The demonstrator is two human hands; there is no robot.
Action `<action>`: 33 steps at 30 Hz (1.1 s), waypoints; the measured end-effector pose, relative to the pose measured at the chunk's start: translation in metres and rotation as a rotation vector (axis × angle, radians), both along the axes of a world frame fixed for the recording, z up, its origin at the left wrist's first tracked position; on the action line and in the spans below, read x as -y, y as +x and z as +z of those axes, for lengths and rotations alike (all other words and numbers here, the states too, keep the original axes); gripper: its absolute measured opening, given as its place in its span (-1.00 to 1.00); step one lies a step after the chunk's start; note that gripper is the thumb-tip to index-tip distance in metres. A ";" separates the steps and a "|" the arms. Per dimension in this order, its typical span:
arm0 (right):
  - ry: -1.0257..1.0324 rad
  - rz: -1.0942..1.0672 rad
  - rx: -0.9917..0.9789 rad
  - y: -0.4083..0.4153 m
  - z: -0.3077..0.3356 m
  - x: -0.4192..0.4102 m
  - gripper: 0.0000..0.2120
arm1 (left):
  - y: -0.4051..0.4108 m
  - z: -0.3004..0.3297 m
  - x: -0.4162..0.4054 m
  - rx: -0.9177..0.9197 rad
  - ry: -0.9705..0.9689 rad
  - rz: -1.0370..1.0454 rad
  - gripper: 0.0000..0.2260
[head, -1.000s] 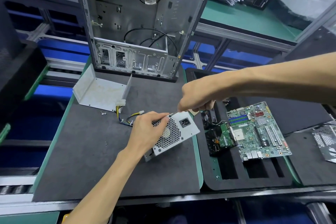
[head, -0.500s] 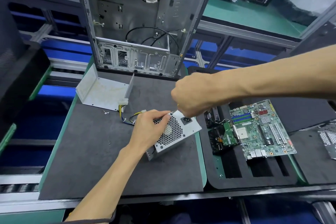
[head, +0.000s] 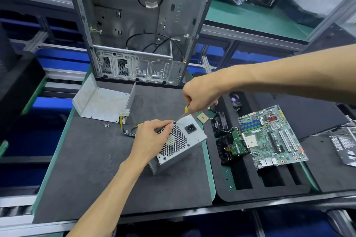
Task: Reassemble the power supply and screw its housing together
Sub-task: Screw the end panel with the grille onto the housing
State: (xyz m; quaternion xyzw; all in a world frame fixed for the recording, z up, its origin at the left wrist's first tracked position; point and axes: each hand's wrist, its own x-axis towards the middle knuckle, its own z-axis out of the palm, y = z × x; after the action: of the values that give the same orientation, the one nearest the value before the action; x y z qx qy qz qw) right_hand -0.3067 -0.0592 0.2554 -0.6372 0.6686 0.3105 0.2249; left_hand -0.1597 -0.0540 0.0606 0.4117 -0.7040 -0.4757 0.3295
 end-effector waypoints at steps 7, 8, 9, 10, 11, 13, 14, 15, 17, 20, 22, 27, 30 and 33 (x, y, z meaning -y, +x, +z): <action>-0.238 0.647 -0.266 -0.009 0.012 -0.010 -0.71 | 0.001 0.001 -0.001 0.015 -0.001 -0.008 -0.87; -0.240 0.652 -0.263 -0.008 0.011 -0.010 -0.70 | 0.001 0.001 -0.001 0.019 -0.005 -0.008 -0.87; -0.239 0.646 -0.260 -0.007 0.009 -0.008 -0.70 | 0.001 0.001 -0.001 0.021 -0.006 -0.008 -0.87; -0.233 0.631 -0.256 -0.006 0.008 -0.006 -0.70 | 0.001 0.002 -0.001 0.021 -0.004 -0.007 -0.86; -0.221 0.608 -0.248 -0.004 0.008 -0.004 -0.70 | 0.001 0.002 -0.001 0.021 -0.001 -0.008 -0.86; -0.179 0.559 -0.224 -0.003 0.009 0.001 -0.70 | 0.001 0.003 -0.002 0.023 -0.001 -0.009 -0.86; -0.162 0.540 -0.207 -0.002 0.010 0.003 -0.70 | 0.001 0.004 -0.002 0.024 -0.004 -0.008 -0.86; -0.152 0.526 -0.190 -0.001 0.010 0.005 -0.70 | 0.001 0.004 -0.002 0.025 -0.004 -0.006 -0.86; -0.142 0.516 -0.173 0.001 0.012 0.006 -0.71 | 0.001 0.004 -0.002 0.022 0.005 -0.003 -0.87; -0.136 0.515 -0.182 0.003 0.012 0.005 -0.70 | 0.001 0.003 -0.001 0.026 0.008 -0.006 -0.86; -0.141 0.514 -0.189 0.003 0.012 0.005 -0.70 | 0.001 0.003 -0.001 0.030 0.004 -0.007 -0.87; -0.156 0.523 -0.201 -0.003 0.009 0.005 -0.63 | 0.001 0.001 0.000 0.038 -0.010 -0.010 -0.86; -0.161 0.568 -0.211 -0.003 0.007 0.004 -0.60 | 0.001 0.001 -0.001 0.035 -0.005 -0.009 -0.86; -0.141 0.444 -0.197 -0.001 0.004 0.004 -0.63 | 0.000 0.000 -0.001 0.035 -0.006 -0.006 -0.86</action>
State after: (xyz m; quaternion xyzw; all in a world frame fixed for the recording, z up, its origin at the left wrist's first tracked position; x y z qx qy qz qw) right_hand -0.3073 -0.0636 0.2594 -0.7492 0.5508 0.3656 0.0399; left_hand -0.1594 -0.0528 0.0606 0.4170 -0.7123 -0.4672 0.3171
